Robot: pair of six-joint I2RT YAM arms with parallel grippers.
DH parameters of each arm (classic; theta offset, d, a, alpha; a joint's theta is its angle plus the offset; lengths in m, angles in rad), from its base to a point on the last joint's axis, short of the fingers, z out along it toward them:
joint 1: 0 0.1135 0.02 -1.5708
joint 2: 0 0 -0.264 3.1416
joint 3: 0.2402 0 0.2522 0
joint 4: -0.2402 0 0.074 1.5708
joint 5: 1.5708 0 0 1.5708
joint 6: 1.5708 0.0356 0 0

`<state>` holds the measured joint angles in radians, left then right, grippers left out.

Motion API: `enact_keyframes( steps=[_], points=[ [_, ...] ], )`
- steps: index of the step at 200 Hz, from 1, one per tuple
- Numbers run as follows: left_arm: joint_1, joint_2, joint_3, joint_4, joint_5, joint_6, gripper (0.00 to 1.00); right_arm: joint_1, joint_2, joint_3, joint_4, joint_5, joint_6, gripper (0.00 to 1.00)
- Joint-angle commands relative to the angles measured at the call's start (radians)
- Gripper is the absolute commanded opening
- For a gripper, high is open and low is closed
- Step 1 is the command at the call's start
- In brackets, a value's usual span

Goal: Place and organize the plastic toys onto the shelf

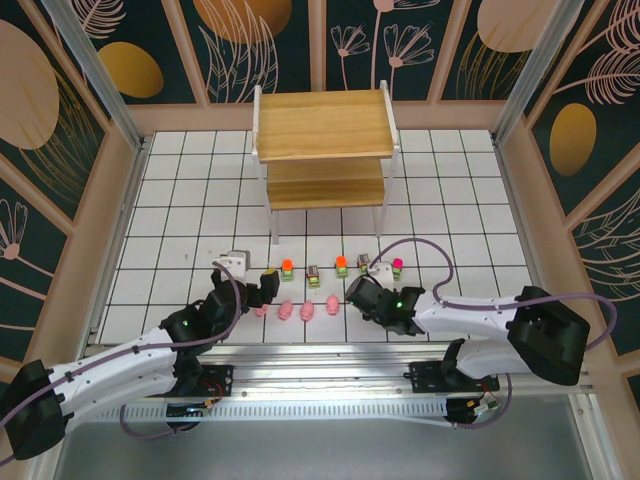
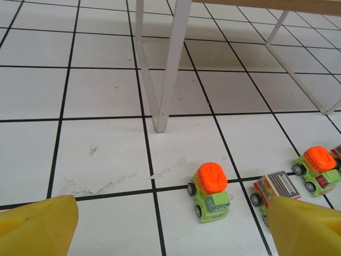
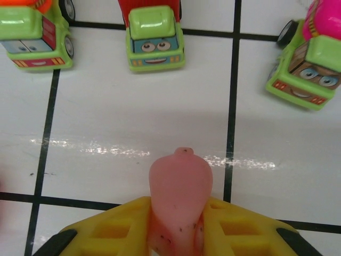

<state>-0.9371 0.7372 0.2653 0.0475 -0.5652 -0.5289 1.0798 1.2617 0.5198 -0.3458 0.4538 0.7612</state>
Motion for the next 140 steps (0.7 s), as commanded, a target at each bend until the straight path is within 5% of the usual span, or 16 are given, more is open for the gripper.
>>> enact_keyframes(
  steps=[1, 82, 140],
  points=[
    [-0.006, -0.015, 0.022, -0.032, 0.029, 0.004, 0.92, 0.004, -0.037, 0.061, -0.068, 0.059, 0.018, 0.26],
    [-0.006, -0.042, -0.003, -0.004, 0.036, 0.067, 0.87, -0.033, -0.017, 0.319, -0.169, 0.13, -0.08, 0.25],
    [-0.006, 0.017, -0.001, 0.05, 0.113, 0.107, 0.85, -0.172, 0.038, 0.504, -0.138, 0.123, -0.211, 0.24]
  ],
)
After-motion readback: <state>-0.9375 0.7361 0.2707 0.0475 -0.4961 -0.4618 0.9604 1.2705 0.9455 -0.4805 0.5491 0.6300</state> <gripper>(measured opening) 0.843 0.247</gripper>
